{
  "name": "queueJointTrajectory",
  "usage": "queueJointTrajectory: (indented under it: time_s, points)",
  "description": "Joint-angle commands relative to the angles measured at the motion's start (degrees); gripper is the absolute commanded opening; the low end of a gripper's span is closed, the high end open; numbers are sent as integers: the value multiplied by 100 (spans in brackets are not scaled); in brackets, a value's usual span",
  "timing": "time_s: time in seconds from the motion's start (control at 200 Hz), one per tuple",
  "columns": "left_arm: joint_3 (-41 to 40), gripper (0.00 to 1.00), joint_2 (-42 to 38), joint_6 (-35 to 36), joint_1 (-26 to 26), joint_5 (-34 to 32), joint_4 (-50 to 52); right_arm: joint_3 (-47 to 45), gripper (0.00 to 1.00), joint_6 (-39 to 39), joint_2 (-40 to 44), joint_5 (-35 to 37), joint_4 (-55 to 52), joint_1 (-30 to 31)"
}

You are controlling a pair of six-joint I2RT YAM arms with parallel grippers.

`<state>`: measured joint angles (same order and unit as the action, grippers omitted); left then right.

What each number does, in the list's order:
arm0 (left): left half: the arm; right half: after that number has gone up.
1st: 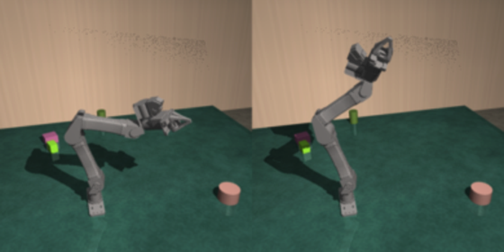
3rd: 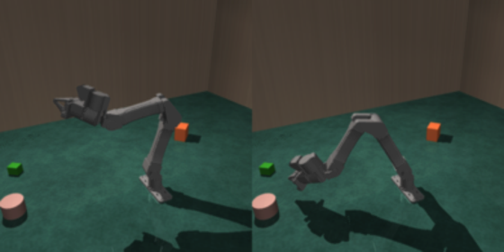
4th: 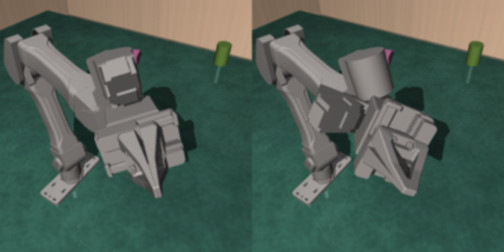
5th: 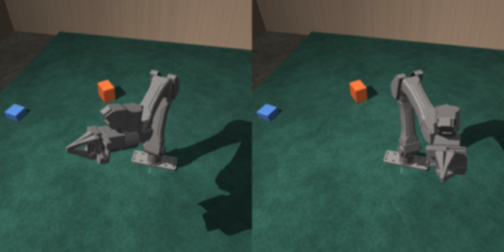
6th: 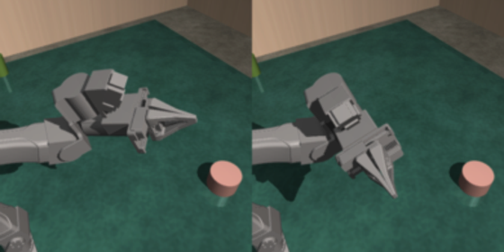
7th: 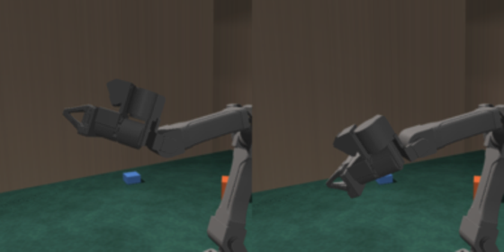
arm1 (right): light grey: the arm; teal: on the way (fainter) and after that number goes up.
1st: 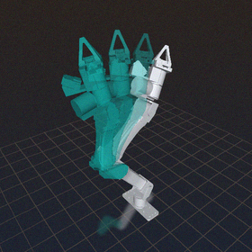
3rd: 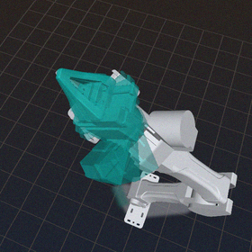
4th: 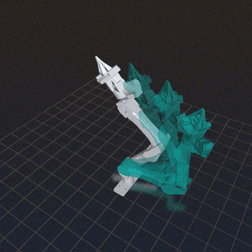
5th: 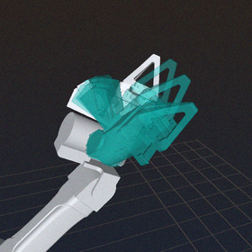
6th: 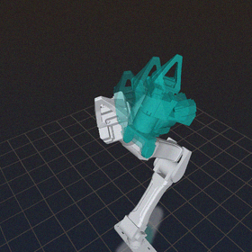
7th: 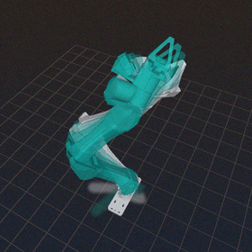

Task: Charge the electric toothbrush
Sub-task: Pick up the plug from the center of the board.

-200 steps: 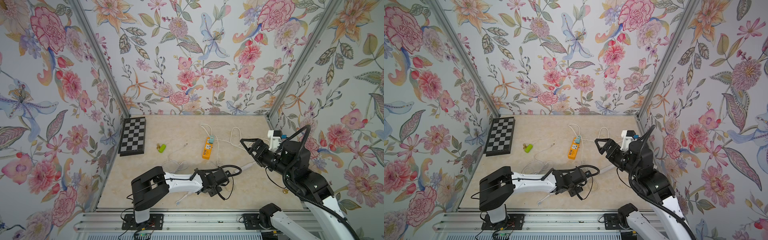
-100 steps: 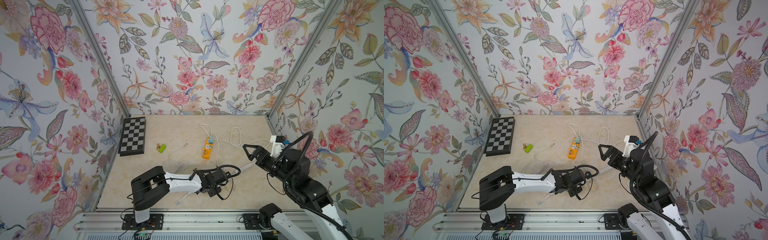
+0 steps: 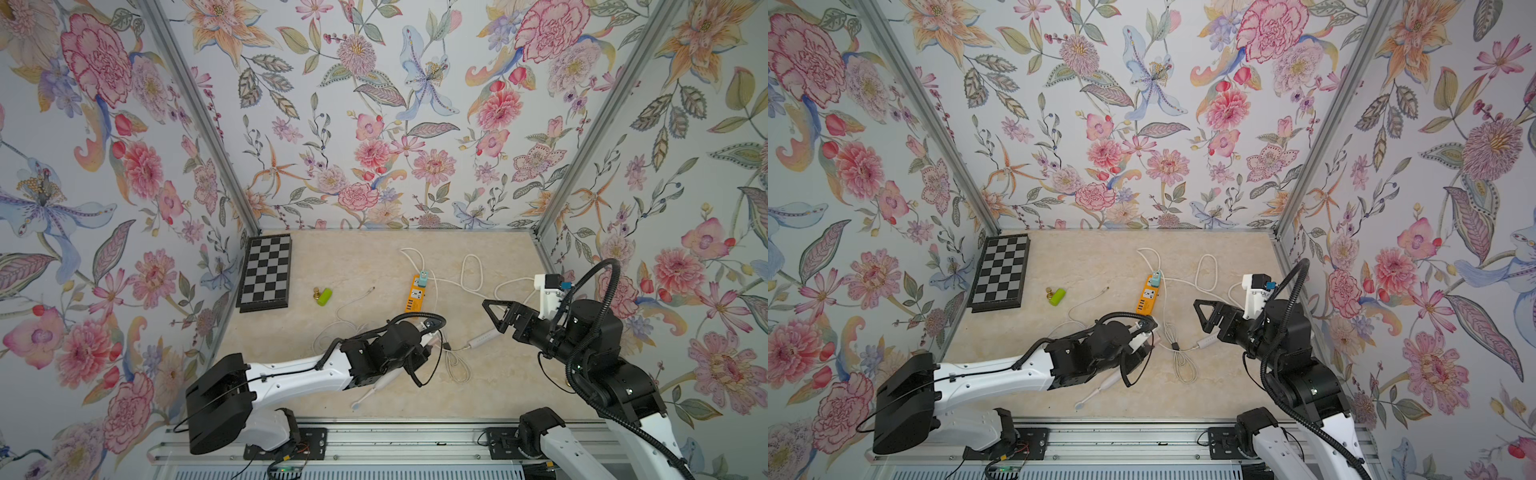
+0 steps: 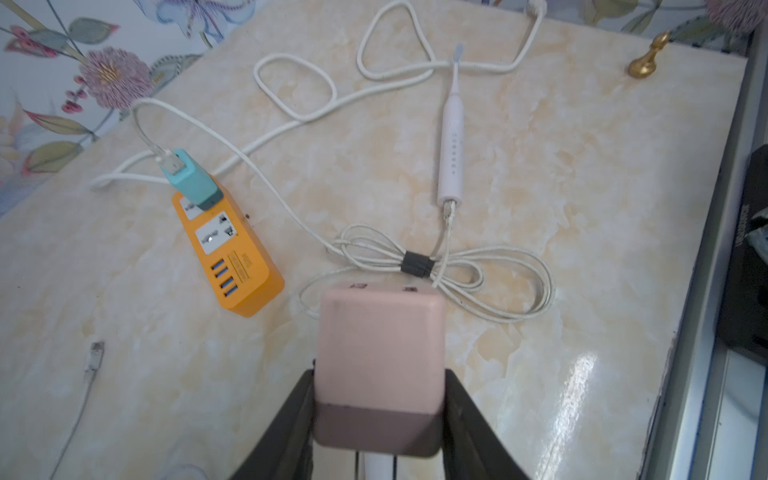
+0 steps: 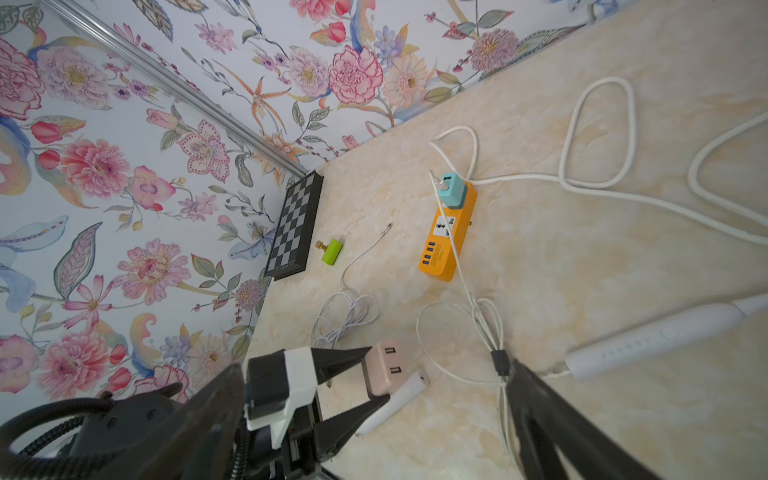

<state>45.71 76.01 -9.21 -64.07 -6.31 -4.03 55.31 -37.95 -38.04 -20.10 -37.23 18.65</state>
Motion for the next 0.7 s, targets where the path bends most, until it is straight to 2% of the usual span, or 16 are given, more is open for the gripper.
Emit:
queueJointTrajectory:
  time_s: [0.0,0.115,0.26,0.45,0.62,0.69]
  points:
    - [-658,19,-527,496,208,-58,-1365,-265,97,-239,-427,-1334,326,81]
    - [-807,18,-699,871,432,203,-1873,-684,94,-808,-729,-1734,1511,608]
    - [-753,10,-640,1210,619,512,-2101,-662,88,-903,-1298,-1755,1999,1173]
    - [-836,10,-697,1443,733,975,-2416,-807,75,-1275,-1794,-2050,3013,1354]
    - [-765,9,-710,1362,869,1540,-2320,-739,66,-943,-2013,-1922,3056,1395]
    - [-731,9,-681,1385,883,1563,-2244,-756,62,-809,-2079,-1808,3060,1404]
